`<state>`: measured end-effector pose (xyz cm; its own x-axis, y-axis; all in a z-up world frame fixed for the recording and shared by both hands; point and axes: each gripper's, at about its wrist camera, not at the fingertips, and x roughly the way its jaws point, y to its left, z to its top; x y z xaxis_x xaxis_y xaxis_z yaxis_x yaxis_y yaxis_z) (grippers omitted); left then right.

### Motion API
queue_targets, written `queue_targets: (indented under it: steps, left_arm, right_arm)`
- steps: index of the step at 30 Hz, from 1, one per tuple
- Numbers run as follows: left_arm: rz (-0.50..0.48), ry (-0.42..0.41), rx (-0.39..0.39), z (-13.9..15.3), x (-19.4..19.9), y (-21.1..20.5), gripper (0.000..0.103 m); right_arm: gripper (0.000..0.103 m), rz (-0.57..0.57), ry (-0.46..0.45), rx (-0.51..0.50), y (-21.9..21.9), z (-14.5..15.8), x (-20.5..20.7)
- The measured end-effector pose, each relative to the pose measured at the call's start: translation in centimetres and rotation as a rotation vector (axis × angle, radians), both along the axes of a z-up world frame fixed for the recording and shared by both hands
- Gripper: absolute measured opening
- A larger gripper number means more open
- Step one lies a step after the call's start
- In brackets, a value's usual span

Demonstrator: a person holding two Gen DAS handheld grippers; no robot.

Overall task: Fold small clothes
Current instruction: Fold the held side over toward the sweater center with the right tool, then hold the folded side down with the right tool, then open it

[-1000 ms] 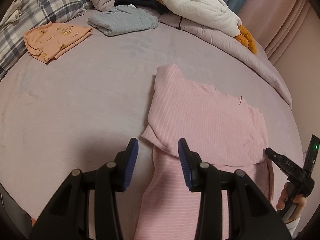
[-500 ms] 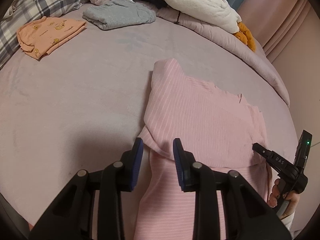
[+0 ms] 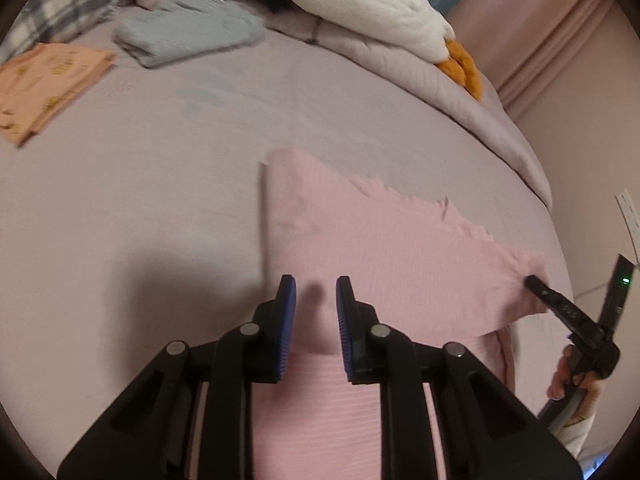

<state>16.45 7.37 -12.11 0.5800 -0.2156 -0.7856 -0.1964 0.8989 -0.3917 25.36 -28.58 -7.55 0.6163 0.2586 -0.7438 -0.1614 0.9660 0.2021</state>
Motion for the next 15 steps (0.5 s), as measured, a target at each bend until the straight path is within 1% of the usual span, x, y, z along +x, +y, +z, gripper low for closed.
queue_targets:
  steps: [2, 4, 6, 10, 15]
  left_arm:
    - [-0.014, 0.027, 0.008, -0.9, 1.0, -0.7, 0.017]
    - [-0.014, 0.066, 0.05, -2.3, 1.9, -1.2, 0.015]
    - [-0.016, 0.092, 0.084, -3.2, 2.3, -1.5, 0.01]
    - [-0.019, 0.092, 0.131, -3.7, 2.6, -1.8, 0.011]
    - [-0.001, 0.098, 0.112, -4.3, 2.5, -1.2, 0.009]
  right_arm:
    - [0.006, -0.009, 0.03, -0.007, -0.2, -1.1, 0.5]
    - [0.006, -0.014, 0.048, -0.032, 0.1, -1.9, 0.7]
    - [0.006, -0.018, 0.063, -0.048, 0.2, -2.7, 0.6]
    - [0.006, -0.028, 0.072, -0.061, 0.2, -3.3, 0.4]
    - [0.006, -0.029, 0.086, -0.088, 0.4, -4.2, 0.7]
